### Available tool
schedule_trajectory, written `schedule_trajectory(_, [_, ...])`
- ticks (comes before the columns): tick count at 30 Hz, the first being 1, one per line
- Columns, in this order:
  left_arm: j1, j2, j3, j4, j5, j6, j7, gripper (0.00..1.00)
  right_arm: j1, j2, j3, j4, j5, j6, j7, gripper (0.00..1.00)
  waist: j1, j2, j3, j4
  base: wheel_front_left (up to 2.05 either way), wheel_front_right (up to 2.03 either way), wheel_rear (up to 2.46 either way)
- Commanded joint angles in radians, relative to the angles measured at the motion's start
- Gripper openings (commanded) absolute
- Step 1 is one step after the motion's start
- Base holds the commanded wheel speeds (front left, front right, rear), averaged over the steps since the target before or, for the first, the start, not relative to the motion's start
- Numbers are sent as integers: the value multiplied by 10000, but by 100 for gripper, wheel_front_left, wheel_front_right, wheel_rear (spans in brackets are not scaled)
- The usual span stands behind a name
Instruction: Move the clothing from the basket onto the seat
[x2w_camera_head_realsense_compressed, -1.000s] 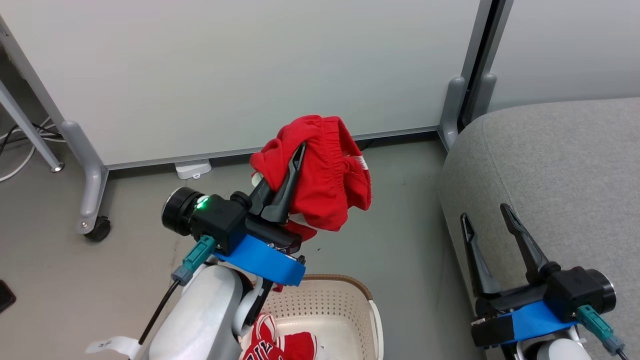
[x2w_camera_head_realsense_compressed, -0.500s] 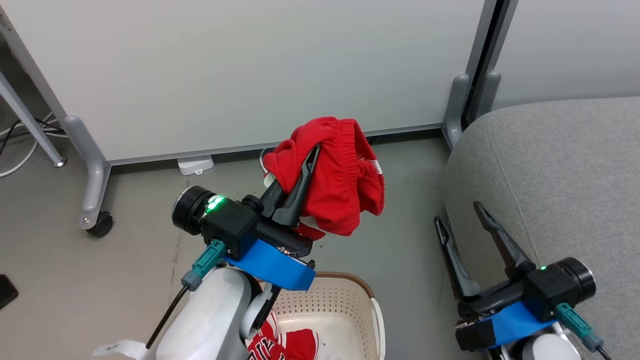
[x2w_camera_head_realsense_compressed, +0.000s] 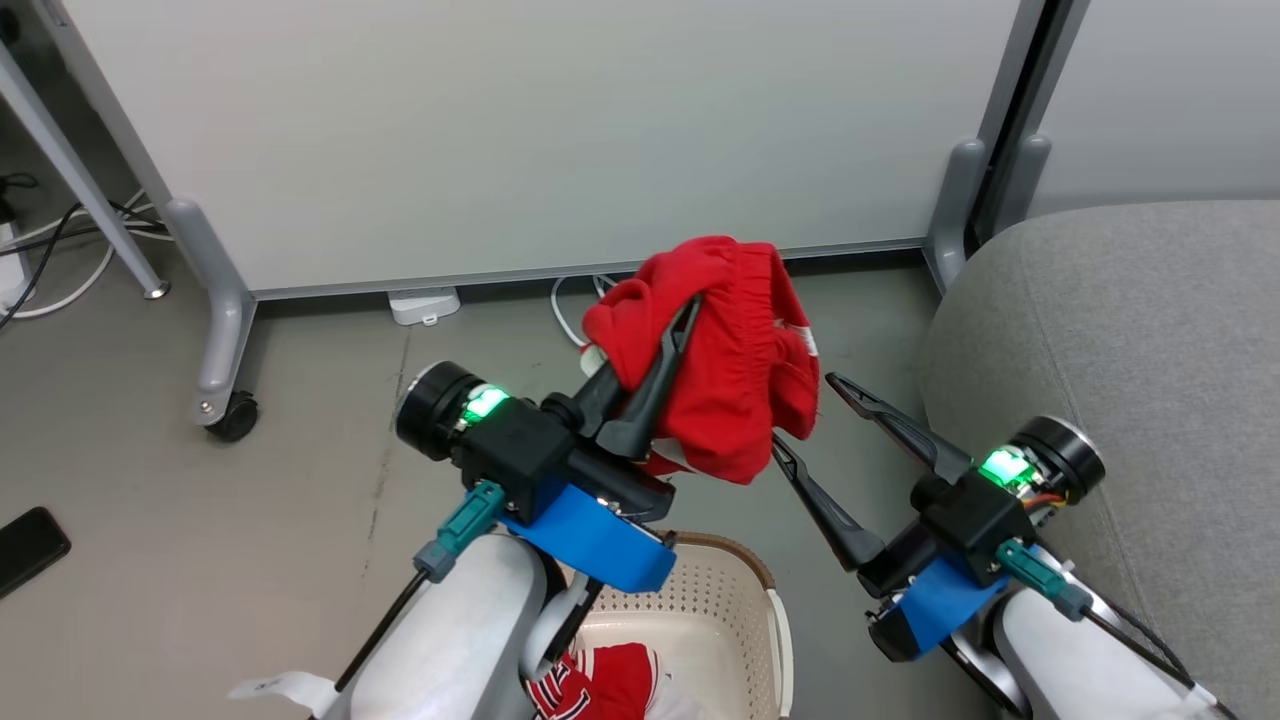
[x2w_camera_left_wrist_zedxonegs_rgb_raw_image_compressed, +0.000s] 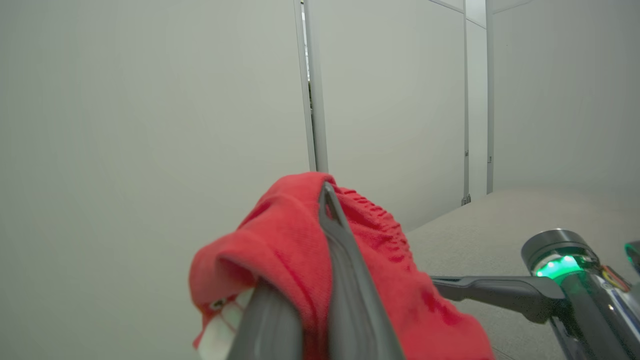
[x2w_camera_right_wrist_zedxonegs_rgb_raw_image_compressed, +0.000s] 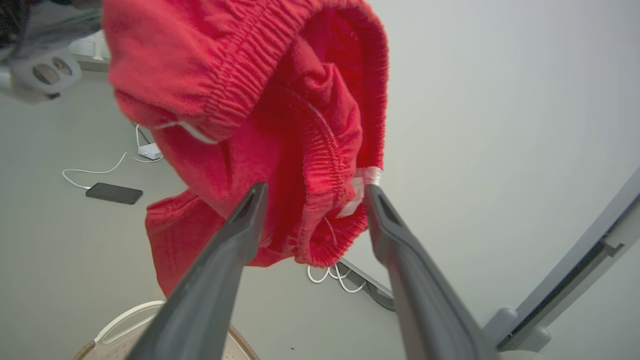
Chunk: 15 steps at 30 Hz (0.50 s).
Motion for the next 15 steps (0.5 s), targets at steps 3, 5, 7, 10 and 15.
schedule_trajectory(3, [-203,-53,-212,19,-67,-29,-51,0,-597,-190,418,395,30,1,-35,100,-1,-1,55,178,0,0,0])
schedule_trajectory(5, [-234,-92,-371,24,-64,-29,-50,0,-930,-275,685,614,40,1,-33,100,-1,-1,99,266,0,0,0])
schedule_trajectory(7, [-318,-111,-559,32,-119,-30,-51,0,-1241,-343,925,791,58,1,-35,100,-1,-1,157,343,0,0,0])
schedule_trajectory(10, [-406,-139,-799,54,-162,-31,-51,0,-1695,-394,1159,935,92,1,-35,100,-1,-1,251,430,0,0,0])
schedule_trajectory(15, [-538,-176,-980,73,-232,-32,-51,0,-2083,-354,1527,1234,385,1,-35,0,-1,-1,348,493,0,0,0])
